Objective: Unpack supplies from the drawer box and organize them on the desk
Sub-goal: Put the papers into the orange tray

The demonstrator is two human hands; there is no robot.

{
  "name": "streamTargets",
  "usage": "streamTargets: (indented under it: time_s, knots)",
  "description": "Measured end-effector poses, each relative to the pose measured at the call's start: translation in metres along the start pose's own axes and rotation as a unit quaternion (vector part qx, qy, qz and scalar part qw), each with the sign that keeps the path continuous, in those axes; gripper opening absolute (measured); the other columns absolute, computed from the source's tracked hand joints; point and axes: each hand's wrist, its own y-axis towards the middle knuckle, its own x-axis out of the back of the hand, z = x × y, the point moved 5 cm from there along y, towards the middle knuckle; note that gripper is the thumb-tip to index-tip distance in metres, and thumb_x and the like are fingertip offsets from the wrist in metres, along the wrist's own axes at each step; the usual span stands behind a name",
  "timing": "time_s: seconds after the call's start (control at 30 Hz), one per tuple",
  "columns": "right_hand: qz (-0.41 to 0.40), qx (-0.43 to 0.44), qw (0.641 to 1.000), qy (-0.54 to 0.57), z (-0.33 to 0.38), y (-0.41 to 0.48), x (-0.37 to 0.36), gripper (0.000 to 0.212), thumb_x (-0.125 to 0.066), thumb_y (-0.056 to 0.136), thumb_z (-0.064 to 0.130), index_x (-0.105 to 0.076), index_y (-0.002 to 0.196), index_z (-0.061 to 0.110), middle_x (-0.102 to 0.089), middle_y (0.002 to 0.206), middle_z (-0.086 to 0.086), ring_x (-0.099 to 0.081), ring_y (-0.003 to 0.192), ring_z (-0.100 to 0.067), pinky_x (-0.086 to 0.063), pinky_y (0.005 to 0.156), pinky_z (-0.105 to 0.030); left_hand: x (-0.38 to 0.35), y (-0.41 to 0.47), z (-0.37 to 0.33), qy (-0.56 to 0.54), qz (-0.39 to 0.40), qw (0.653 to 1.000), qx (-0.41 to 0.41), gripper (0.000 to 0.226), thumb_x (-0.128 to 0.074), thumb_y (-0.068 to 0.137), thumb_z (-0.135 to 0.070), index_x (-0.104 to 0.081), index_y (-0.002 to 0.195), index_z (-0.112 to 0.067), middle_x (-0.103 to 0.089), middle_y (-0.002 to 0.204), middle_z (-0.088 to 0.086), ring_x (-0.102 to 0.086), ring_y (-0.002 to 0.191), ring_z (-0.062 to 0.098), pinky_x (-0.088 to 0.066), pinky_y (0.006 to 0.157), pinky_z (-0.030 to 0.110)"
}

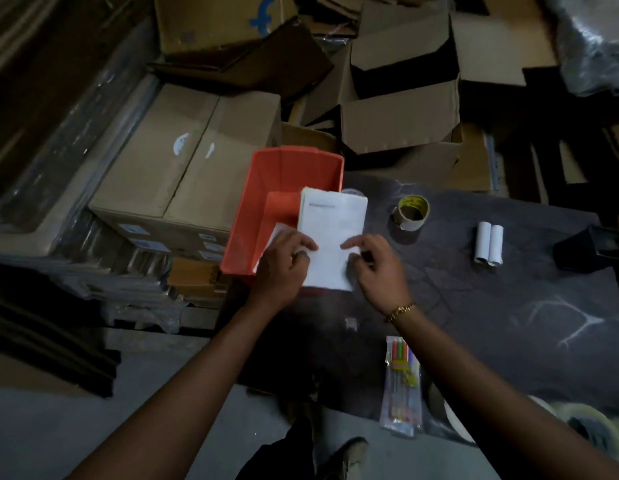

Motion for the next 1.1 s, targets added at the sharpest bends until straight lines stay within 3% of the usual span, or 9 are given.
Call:
streamTargets:
  time_s: [0.1,0.2,0.33,0.43,0.5,0.67,0.8,1.0,1.1]
  knots:
    - [0.03,-0.034,0.999,-0.027,0.009,0.05,-0.031,0.022,-0.058,0.082,0.006,-0.066,0.096,0.02,-0.058,0.104,-0.003,-0.055,0.092,-0.018,-0.045,0.08,-0.03,0.016,0.043,0.023,0.039,-0.005,0.998,0.053,0.03,-0.052,0.079,0.002,-0.065,0.096,-0.019,-0.056,0.11,-0.005,-0.049,0.095,0.004,-0.037,0.079,0.019]
    - [0.13,-0.1,0.984,-0.073,0.0,0.086,-0.077,0.023,-0.063,0.083,0.018,-0.064,0.105,0.021,-0.054,0.117,-0.008,-0.055,0.102,-0.021,-0.045,0.091,-0.032,0.015,0.072,0.062,0.078,0.057,0.987,0.132,0.031,-0.054,0.08,-0.006,-0.064,0.103,-0.024,-0.054,0.121,-0.005,-0.053,0.104,0.015,-0.038,0.081,0.024]
    - [0.203,-0.238,0.949,-0.05,-0.026,0.106,-0.132,0.03,-0.066,0.08,0.02,-0.064,0.109,0.012,-0.062,0.115,-0.013,-0.062,0.097,-0.027,-0.048,0.075,-0.03,-0.006,0.087,0.113,0.043,0.158,0.947,0.276,0.026,-0.058,0.082,-0.013,-0.065,0.105,-0.023,-0.053,0.125,0.001,-0.054,0.103,0.019,-0.038,0.078,0.027]
    - [0.227,-0.334,0.915,-0.015,-0.052,0.106,-0.16,0.038,-0.066,0.08,0.014,-0.062,0.115,0.001,-0.066,0.117,-0.018,-0.062,0.099,-0.03,-0.05,0.082,-0.035,-0.022,0.09,0.141,0.061,0.206,0.922,0.322,0.022,-0.058,0.079,-0.018,-0.068,0.099,-0.012,-0.063,0.12,0.013,-0.059,0.108,0.031,-0.047,0.087,0.034]
    - [0.233,-0.369,0.9,-0.011,-0.065,0.101,-0.171,0.041,-0.066,0.08,0.015,-0.06,0.118,0.0,-0.064,0.118,-0.015,-0.058,0.094,-0.024,-0.044,0.073,-0.029,-0.033,0.087,0.158,0.081,0.241,0.904,0.343,0.031,-0.058,0.074,-0.025,-0.067,0.098,-0.007,-0.065,0.118,0.018,-0.06,0.107,0.034,-0.048,0.093,0.038]
    - [0.222,-0.395,0.891,0.0,-0.081,0.099,-0.183,0.046,-0.068,0.068,0.022,-0.069,0.107,-0.002,-0.069,0.111,-0.016,-0.064,0.099,-0.03,-0.048,0.08,-0.034,-0.055,0.085,0.179,0.196,0.264,0.87,0.367,0.055,-0.047,0.075,-0.041,-0.057,0.123,-0.017,-0.051,0.137,0.02,-0.05,0.125,0.039,-0.04,0.106,0.044]
    - [0.177,-0.402,0.898,0.005,-0.083,0.106,-0.179,0.039,-0.064,0.072,0.019,-0.07,0.107,0.002,-0.067,0.115,-0.017,-0.06,0.099,-0.025,-0.039,0.069,-0.024,-0.057,0.093,0.172,0.193,0.229,0.867,0.398,0.046,-0.047,0.086,-0.031,-0.053,0.129,-0.016,-0.041,0.145,0.021,-0.039,0.133,0.039,-0.032,0.108,0.043]
    - [0.133,-0.385,0.913,0.004,-0.086,0.137,-0.167,0.03,-0.062,0.077,0.011,-0.069,0.105,0.001,-0.065,0.11,-0.016,-0.06,0.097,-0.029,-0.04,0.071,-0.028,-0.055,0.124,0.177,0.088,0.198,0.908,0.36,0.042,-0.047,0.071,-0.031,-0.069,0.101,-0.012,-0.066,0.116,0.015,-0.061,0.105,0.035,-0.051,0.092,0.042]
    - [0.135,-0.377,0.916,-0.004,-0.085,0.141,-0.163,0.025,-0.06,0.079,0.009,-0.069,0.101,0.002,-0.063,0.095,-0.01,-0.057,0.087,-0.024,-0.04,0.068,-0.028,-0.054,0.124,0.174,0.064,0.207,0.912,0.348,0.02,-0.052,0.075,-0.029,-0.068,0.083,-0.019,-0.069,0.112,0.01,-0.062,0.103,0.033,-0.051,0.092,0.041]
